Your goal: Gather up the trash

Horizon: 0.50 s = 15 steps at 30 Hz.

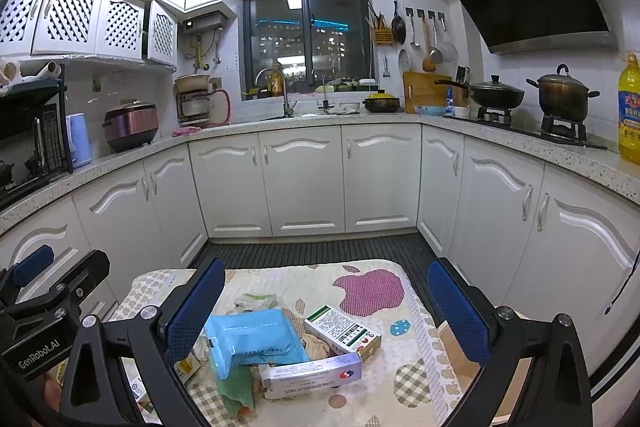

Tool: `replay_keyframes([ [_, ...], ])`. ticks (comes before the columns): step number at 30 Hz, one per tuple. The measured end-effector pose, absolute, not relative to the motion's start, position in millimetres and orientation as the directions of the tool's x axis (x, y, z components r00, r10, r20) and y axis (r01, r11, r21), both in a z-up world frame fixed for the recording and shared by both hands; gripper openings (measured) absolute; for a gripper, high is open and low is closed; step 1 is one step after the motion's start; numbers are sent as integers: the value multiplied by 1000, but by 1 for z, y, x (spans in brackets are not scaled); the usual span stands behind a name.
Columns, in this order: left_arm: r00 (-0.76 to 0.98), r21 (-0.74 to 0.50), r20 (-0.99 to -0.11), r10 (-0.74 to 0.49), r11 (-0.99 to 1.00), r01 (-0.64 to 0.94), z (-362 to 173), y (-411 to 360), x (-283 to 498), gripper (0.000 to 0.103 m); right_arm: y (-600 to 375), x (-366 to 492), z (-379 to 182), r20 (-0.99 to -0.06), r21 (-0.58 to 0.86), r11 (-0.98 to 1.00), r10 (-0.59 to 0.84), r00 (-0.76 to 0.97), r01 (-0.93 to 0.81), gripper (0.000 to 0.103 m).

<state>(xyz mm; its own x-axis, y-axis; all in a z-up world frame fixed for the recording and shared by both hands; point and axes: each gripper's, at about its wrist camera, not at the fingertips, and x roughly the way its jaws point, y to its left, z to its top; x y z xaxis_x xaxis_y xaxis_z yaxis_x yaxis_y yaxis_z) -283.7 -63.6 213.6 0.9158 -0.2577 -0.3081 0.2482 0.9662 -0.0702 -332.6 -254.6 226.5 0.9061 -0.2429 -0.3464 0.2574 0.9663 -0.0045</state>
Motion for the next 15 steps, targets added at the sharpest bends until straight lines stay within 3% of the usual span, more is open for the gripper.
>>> replay_keyframes([
  [15, 909, -75, -331, -254, 967, 244, 209, -66, -276, 103, -257, -330, 226, -352, -1, 966, -242, 904, 258, 101],
])
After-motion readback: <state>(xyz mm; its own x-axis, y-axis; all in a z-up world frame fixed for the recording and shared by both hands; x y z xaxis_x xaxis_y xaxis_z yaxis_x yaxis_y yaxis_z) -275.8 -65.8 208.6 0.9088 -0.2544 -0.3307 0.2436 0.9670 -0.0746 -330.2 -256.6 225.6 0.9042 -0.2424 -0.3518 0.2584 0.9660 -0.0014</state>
